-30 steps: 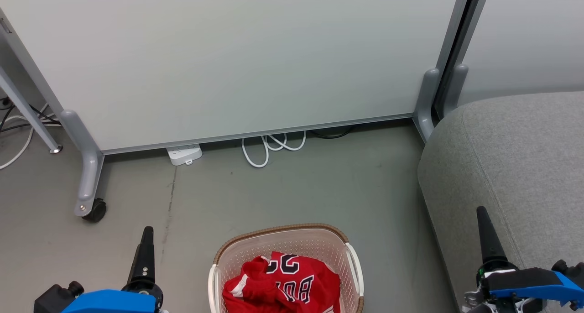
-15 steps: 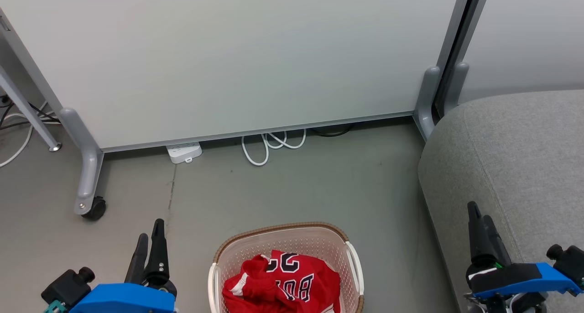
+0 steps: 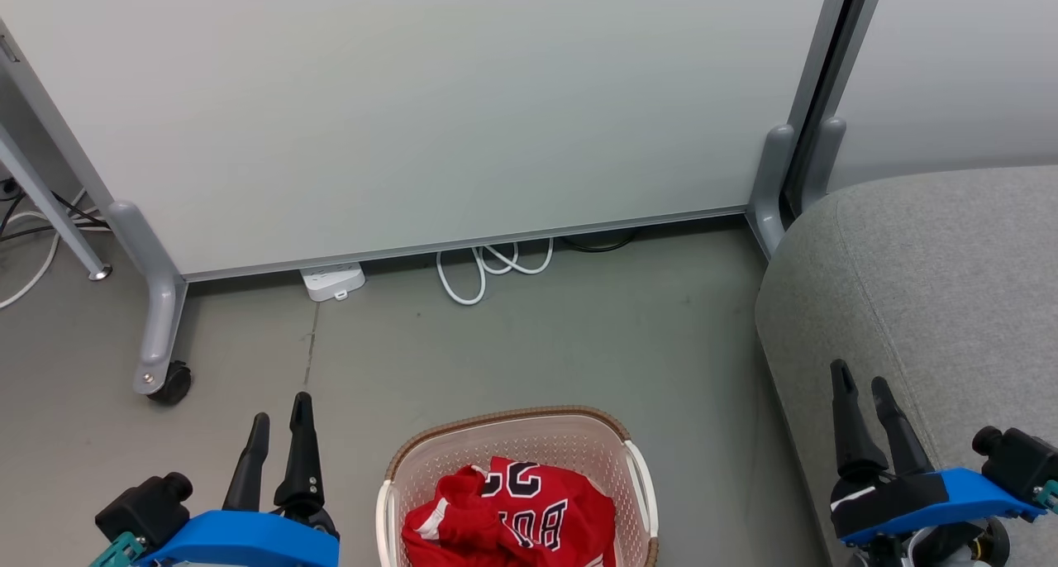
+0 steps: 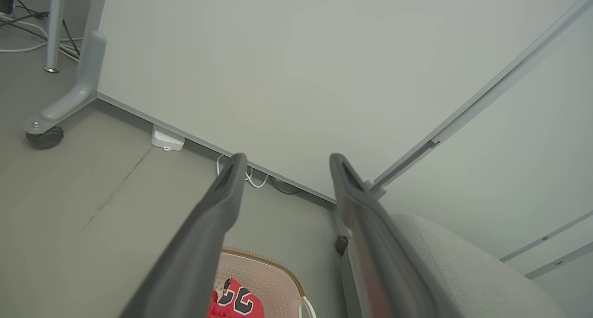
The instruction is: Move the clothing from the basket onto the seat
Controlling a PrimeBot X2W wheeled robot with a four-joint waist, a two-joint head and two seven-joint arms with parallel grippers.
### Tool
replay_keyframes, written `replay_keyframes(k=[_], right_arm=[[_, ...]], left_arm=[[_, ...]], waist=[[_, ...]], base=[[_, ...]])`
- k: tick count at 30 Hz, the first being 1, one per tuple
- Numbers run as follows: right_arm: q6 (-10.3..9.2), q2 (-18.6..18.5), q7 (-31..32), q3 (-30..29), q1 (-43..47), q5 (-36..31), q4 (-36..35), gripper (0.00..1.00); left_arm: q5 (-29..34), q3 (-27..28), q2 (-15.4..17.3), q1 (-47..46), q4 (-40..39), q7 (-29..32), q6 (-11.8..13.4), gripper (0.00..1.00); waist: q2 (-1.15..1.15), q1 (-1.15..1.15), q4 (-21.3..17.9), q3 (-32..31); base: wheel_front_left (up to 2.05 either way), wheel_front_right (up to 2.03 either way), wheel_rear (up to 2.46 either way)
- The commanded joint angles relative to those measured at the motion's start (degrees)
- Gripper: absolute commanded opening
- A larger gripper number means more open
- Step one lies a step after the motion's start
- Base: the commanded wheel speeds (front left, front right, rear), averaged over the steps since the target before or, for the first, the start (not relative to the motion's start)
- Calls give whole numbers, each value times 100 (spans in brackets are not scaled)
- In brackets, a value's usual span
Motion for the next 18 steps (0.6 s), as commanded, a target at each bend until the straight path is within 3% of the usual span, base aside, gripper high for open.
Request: replay_keyframes(k=[1,18], right_arm=[[4,-34,-44,18,-5,-162,-91,100],[4,-40,-69,-10,107,-1335,-258,100]], left_arm=[[170,-29,50,-72,-70,-54,27,100],[1295,-128,57,-69,31,-314,106,100]], waist=[[0,0,-3,-8],[0,0,5,-17]], base=[[0,0,0],[0,0,0]])
